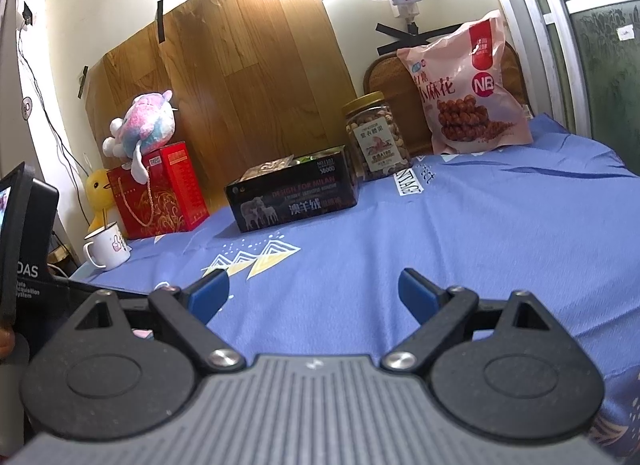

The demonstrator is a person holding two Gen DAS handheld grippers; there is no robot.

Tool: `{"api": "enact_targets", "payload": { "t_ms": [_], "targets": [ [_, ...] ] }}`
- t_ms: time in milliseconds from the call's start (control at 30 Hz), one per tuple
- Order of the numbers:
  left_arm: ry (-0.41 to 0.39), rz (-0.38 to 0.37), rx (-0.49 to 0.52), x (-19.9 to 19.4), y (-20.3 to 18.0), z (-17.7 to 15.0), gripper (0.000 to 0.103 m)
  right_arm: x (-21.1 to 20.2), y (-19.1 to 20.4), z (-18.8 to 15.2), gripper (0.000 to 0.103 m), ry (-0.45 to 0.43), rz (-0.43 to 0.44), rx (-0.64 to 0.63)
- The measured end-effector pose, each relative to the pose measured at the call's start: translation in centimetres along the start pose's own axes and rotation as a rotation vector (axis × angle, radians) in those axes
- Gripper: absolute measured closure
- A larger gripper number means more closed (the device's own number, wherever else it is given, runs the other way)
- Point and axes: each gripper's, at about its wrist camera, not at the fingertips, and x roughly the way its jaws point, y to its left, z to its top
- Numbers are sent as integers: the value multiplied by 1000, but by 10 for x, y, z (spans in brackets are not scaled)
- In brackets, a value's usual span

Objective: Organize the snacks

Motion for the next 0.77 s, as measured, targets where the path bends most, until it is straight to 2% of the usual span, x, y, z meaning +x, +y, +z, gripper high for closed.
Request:
{"api": "enact_targets", "payload": {
  "t_ms": [533,767],
  "targets": [
    [23,-11,1,3,0,-1,0,2,-3,-1,10,7,2,14],
    [-25,-23,9,-4,-2,0,0,3,-6,-3,10,12,4,20]
  ]
}}
